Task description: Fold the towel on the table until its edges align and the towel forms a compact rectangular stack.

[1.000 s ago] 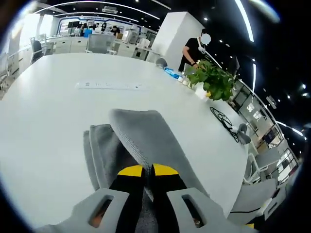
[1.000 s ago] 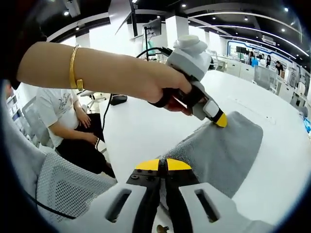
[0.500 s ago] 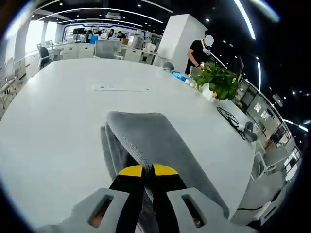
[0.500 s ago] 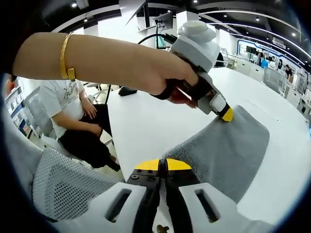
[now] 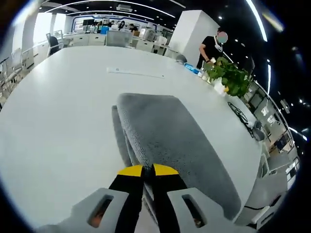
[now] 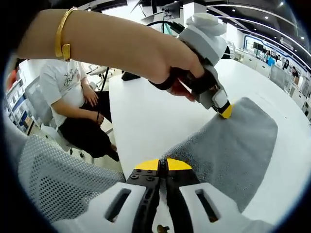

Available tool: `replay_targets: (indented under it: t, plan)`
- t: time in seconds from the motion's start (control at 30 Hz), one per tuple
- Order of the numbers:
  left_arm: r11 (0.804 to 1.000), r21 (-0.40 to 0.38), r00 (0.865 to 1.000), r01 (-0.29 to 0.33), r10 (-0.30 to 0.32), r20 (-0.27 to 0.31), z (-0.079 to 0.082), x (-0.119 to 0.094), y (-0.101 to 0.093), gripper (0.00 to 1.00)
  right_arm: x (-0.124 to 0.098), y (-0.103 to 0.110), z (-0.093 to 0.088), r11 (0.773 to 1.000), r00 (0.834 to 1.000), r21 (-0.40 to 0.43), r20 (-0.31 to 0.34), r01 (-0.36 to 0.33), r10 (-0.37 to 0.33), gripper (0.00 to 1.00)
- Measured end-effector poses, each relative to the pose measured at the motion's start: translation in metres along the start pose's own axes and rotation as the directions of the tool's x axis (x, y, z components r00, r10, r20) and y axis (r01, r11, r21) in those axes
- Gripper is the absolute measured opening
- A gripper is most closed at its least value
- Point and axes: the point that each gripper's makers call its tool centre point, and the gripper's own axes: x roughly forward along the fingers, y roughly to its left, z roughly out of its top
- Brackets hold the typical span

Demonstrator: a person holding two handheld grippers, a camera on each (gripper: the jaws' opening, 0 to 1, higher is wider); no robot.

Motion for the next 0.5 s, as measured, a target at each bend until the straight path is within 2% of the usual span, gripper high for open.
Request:
replay_targets:
  t: [0.1,0.2,0.37,0.4,0.47,0.5]
  plan:
    - [0.998,0.044,0.998,-0.053,0.054,-0.023,-0.009,0.006,0.012,0.1,0.004,0.002,-0.005,1.0,1.0,0.013,-0.006,-0.023,0.023,0.02]
    - [0.998,0.038,0.998,-0.055,0.055,-0.01,-0.007,0.009,0.017,0.13,0.0,0.003,-0.002,1.0,1.0,-0.005,0.013,-0.018,0.018,0.04]
    - [0.997,0.067,0.999,-0.047,0.047,0.001,-0.008,0.001,0.011,0.19,-0.011,-0.007,-0.001,1.0,1.0,0.015,0.031,0.003,-0.003,0.15]
    - [0.996,0.078,0.999,-0.044,0.043,0.012,-0.008,-0.006,0.007,0.2,-0.011,-0.01,-0.002,1.0,0.999,0.021,0.031,0.007,-0.007,0.17]
    - [0.995,0.091,0.999,-0.036,0.032,0.041,-0.002,-0.008,0.004,0.21,-0.02,-0.017,-0.003,0.999,1.0,0.027,0.017,0.025,-0.025,0.17]
    - [0.995,0.093,0.999,-0.026,0.022,0.045,-0.005,-0.011,0.001,0.21,-0.024,-0.021,-0.002,0.999,0.999,0.026,0.012,0.04,-0.041,0.16]
